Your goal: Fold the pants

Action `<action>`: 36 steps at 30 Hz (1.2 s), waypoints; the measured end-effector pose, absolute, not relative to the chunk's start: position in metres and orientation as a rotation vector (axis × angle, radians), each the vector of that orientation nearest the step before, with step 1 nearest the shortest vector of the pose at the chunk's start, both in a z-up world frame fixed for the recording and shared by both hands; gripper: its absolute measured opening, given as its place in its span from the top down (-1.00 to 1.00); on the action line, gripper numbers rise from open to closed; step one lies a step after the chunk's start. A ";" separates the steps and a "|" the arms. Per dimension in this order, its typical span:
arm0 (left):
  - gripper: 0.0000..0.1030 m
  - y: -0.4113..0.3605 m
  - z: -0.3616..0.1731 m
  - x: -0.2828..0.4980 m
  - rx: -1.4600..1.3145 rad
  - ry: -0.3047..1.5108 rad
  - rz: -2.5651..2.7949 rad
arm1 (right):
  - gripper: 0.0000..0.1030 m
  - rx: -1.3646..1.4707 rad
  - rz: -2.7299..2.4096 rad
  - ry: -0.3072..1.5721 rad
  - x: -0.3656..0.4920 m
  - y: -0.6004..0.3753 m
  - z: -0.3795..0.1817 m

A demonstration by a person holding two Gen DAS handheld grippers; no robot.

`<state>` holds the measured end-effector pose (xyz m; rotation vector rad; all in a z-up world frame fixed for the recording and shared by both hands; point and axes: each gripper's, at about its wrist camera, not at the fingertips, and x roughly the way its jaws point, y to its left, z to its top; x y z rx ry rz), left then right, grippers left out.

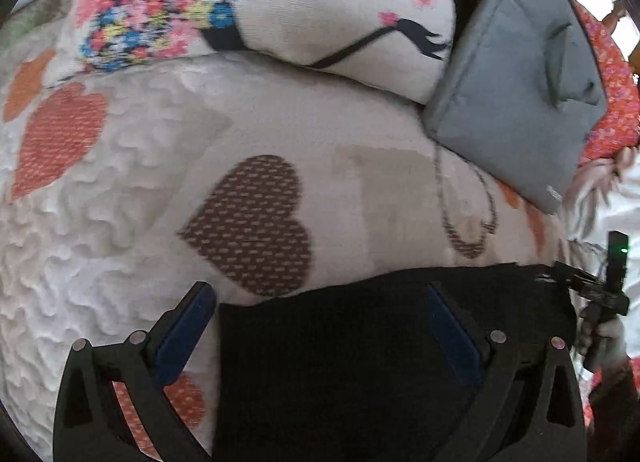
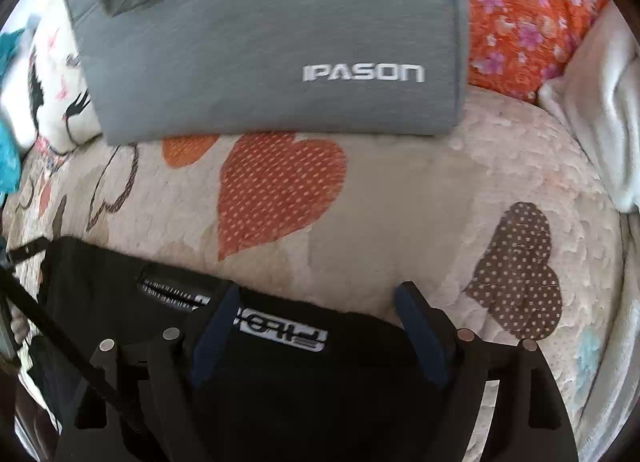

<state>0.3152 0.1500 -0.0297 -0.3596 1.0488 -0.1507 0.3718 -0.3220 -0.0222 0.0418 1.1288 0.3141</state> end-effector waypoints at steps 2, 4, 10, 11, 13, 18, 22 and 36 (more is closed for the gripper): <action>-0.98 0.137 -0.034 0.323 -0.342 1.067 -0.169 | -0.67 0.024 0.316 1.128 0.371 -0.317 -0.023; -0.98 0.124 -0.039 0.331 -0.325 1.081 -0.165 | -0.63 0.003 0.313 1.117 0.366 -0.312 -0.023; 0.77 0.106 -0.035 0.335 -0.242 1.102 -0.123 | 0.65 -0.087 0.281 1.102 0.351 -0.310 -0.022; 0.77 0.105 -0.032 0.334 -0.229 1.090 -0.115 | 0.70 -0.064 0.288 1.105 0.350 -0.314 -0.020; 0.77 0.100 -0.027 0.334 -0.226 1.069 -0.107 | 0.74 -0.037 0.293 1.095 0.347 -0.319 -0.015; 0.77 0.092 -0.007 0.329 -0.230 1.010 -0.101 | 0.76 -0.025 0.278 1.046 0.334 -0.324 0.002; 0.77 0.099 0.025 0.301 -0.237 0.941 -0.108 | 0.77 -0.003 0.275 0.998 0.313 -0.325 0.023; 0.75 0.108 0.076 0.123 -0.073 0.770 -0.111 | 0.77 0.064 0.315 0.953 0.176 -0.353 0.057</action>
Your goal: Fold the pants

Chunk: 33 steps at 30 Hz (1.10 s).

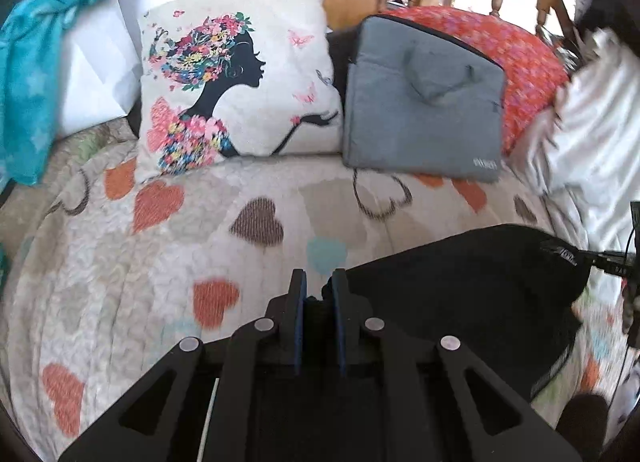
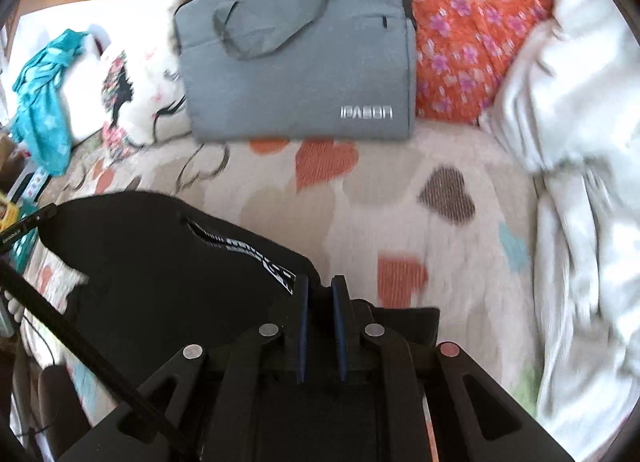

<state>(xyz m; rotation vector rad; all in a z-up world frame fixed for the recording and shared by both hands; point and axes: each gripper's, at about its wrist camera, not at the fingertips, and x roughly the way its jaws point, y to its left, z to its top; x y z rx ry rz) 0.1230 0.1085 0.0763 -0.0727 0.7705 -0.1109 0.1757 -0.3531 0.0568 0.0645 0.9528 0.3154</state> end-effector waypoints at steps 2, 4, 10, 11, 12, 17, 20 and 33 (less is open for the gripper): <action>0.69 0.108 0.068 0.093 -0.045 0.779 -0.103 | 0.77 0.079 0.321 0.993 0.149 -0.362 0.043; 0.68 0.110 0.058 0.068 -0.032 0.806 -0.088 | 0.77 0.097 0.330 1.041 0.124 -0.370 0.026; 0.60 0.157 0.043 0.006 -0.156 0.871 0.008 | 0.68 0.032 0.324 1.186 0.083 -0.376 -0.014; 0.54 0.167 0.044 0.000 -0.197 0.871 0.022 | 0.61 0.021 0.321 1.185 0.081 -0.376 -0.013; 0.51 0.178 0.044 -0.006 -0.241 0.870 0.036 | 0.58 0.006 0.312 1.180 0.080 -0.374 -0.010; 0.41 0.199 0.053 -0.017 -0.353 0.857 0.056 | 0.32 -0.160 0.261 1.134 0.083 -0.342 0.015; 0.22 0.189 0.052 -0.011 -0.357 0.867 0.057 | 0.28 -0.278 0.262 1.103 0.085 -0.308 0.031; 0.21 0.165 -0.009 0.006 -0.617 1.016 -0.006 | -0.03 -0.062 0.922 1.136 0.107 -0.100 0.087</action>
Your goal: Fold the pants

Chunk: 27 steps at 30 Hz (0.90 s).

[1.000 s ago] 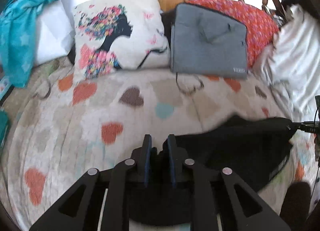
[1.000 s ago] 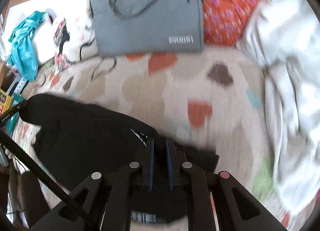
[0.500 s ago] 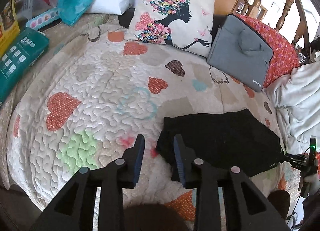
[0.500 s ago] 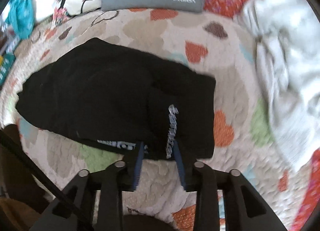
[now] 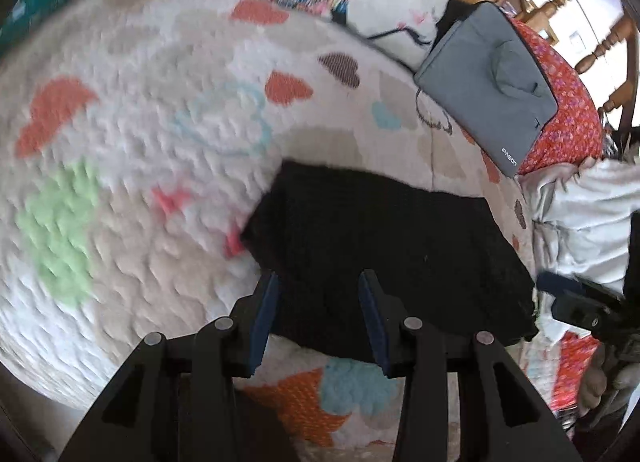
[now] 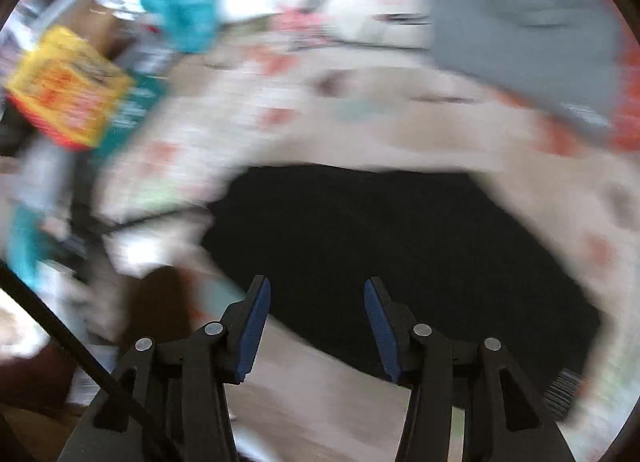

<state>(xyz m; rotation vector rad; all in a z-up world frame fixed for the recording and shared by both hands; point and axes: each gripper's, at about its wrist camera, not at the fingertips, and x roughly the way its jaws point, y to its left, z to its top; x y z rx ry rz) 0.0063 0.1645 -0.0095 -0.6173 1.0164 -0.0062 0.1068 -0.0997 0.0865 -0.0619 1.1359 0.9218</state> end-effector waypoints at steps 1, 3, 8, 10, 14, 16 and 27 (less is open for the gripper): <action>0.21 0.164 -0.015 0.005 -0.639 1.028 -0.008 | -0.03 -0.075 0.955 1.149 0.110 -0.079 0.084; 0.21 0.164 -0.022 0.003 -0.664 1.040 -0.004 | -0.03 -0.119 0.995 1.188 0.123 -0.033 0.074; 0.21 0.170 -0.036 -0.003 -0.717 1.048 0.007 | -0.03 -0.152 1.013 1.373 0.162 0.054 0.036; 0.21 0.173 -0.039 -0.004 -0.740 1.044 0.010 | -0.03 -0.206 0.967 1.426 0.169 0.081 0.018; 0.66 0.170 -0.044 -0.001 -0.727 1.075 0.027 | 0.52 -0.342 0.837 1.438 0.168 0.099 -0.004; 0.92 0.165 -0.046 0.003 -0.720 1.096 0.018 | 0.86 -0.365 0.793 1.408 0.165 0.095 -0.006; 0.92 0.177 -0.044 0.000 -0.769 1.070 0.022 | 0.84 -0.308 0.845 1.360 0.159 0.098 0.030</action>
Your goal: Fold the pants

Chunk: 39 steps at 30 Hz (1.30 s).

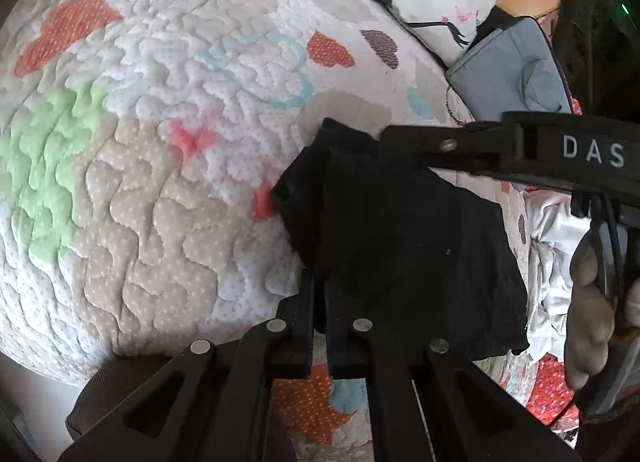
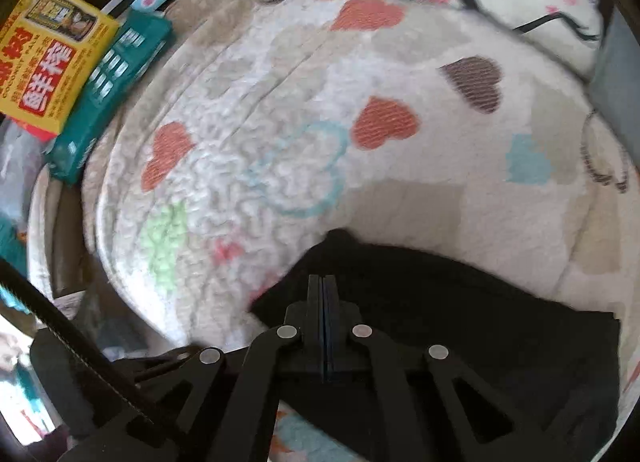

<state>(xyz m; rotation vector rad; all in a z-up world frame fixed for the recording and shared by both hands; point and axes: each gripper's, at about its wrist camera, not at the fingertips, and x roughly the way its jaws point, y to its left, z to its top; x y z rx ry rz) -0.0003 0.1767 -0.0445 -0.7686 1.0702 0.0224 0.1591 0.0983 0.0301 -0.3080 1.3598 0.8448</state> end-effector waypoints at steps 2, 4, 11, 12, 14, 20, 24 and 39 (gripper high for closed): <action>0.92 0.180 -0.045 -0.004 -0.781 1.069 0.024 | 0.16 -0.350 0.822 1.397 0.157 0.109 0.019; 0.92 0.178 -0.045 -0.002 -0.778 1.067 0.027 | 0.06 -0.380 0.794 1.426 0.158 0.118 0.007; 0.92 0.172 -0.047 -0.004 -0.767 1.060 0.023 | 0.84 -0.417 0.717 1.426 0.161 0.123 -0.010; 0.92 0.172 -0.047 -0.004 -0.767 1.057 0.020 | 0.85 -0.421 0.722 1.410 0.159 0.121 -0.007; 0.92 0.172 -0.044 -0.005 -0.776 1.047 0.016 | 0.87 -0.404 0.723 1.381 0.157 0.114 0.003; 0.92 0.188 -0.035 0.007 -0.798 1.014 0.044 | 0.87 -0.328 0.731 1.319 0.163 0.113 0.030; 0.89 0.198 -0.045 0.016 -0.815 1.062 0.094 | 0.87 -0.318 0.717 1.329 0.172 0.134 0.019; 0.55 0.217 -0.007 -0.014 -0.793 0.924 0.183 | 0.09 0.072 0.670 1.188 0.208 0.033 0.049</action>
